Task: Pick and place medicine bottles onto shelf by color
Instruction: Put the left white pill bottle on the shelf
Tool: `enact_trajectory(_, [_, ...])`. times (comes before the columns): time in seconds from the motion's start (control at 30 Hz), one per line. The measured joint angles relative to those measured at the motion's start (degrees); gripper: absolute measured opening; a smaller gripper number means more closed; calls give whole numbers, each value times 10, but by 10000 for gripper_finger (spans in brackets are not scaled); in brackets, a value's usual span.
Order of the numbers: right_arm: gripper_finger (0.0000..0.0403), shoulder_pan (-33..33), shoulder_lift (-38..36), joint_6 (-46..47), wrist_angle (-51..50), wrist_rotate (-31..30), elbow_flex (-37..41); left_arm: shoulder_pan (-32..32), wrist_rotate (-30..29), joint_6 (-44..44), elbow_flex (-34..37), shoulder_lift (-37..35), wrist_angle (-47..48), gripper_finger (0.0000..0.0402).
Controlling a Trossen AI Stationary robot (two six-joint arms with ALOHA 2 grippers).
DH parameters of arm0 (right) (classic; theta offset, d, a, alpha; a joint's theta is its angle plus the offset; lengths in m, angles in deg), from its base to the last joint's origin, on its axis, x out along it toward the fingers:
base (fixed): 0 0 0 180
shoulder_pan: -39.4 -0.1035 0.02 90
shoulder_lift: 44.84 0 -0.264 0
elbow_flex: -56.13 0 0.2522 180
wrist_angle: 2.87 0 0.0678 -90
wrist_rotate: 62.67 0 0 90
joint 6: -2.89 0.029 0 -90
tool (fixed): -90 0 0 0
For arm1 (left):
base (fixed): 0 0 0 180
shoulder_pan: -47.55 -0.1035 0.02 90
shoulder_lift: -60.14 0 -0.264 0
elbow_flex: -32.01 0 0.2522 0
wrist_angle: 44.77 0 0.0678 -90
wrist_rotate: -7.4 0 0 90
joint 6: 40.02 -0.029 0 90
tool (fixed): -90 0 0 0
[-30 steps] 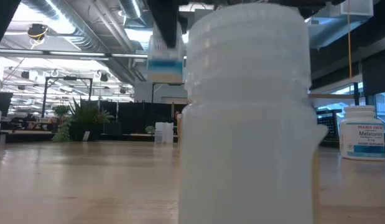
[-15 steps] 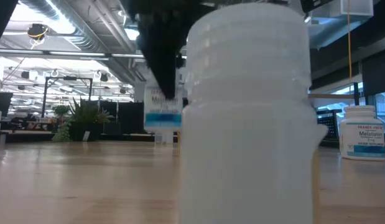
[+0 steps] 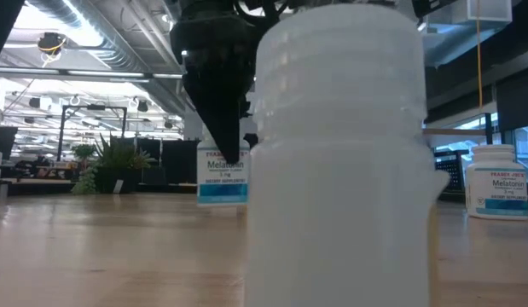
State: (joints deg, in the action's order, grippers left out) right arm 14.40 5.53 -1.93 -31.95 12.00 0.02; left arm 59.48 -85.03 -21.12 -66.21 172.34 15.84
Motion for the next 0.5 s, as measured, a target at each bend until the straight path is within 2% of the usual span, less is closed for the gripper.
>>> enact_trajectory(0.37, [19,0,0,0,0,0,0,2,-1,17,0,0,1,153])
enact_trajectory(0.5, [19,0,0,0,0,0,0,2,-18,18,0,0,1,154])
